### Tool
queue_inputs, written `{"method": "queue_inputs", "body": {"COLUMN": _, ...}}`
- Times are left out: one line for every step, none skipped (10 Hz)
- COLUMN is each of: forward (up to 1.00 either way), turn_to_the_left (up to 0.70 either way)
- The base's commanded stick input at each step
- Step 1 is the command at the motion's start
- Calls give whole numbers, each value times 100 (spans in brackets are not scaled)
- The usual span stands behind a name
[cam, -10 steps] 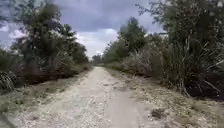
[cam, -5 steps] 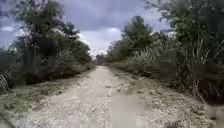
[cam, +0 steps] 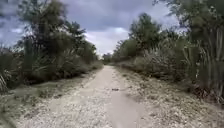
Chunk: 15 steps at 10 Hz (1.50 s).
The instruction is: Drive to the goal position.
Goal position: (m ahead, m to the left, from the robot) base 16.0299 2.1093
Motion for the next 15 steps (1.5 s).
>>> {"method": "queue_inputs", "body": {"forward": 50, "turn_to_the_left": 1}}
{"method": "queue_inputs", "body": {"forward": 50, "turn_to_the_left": 1}}
{"method": "queue_inputs", "body": {"forward": 50, "turn_to_the_left": 1}}
{"method": "queue_inputs", "body": {"forward": 50, "turn_to_the_left": 1}}
{"method": "queue_inputs", "body": {"forward": 50, "turn_to_the_left": 1}}
{"method": "queue_inputs", "body": {"forward": 50, "turn_to_the_left": 1}}
{"method": "queue_inputs", "body": {"forward": 50, "turn_to_the_left": 1}}
{"method": "queue_inputs", "body": {"forward": 50, "turn_to_the_left": 1}}
{"method": "queue_inputs", "body": {"forward": 50, "turn_to_the_left": 1}}
{"method": "queue_inputs", "body": {"forward": 50, "turn_to_the_left": 1}}
{"method": "queue_inputs", "body": {"forward": 50, "turn_to_the_left": 1}}
{"method": "queue_inputs", "body": {"forward": 50, "turn_to_the_left": 1}}
{"method": "queue_inputs", "body": {"forward": 50, "turn_to_the_left": 1}}
{"method": "queue_inputs", "body": {"forward": 50, "turn_to_the_left": 1}}
{"method": "queue_inputs", "body": {"forward": 50, "turn_to_the_left": 1}}
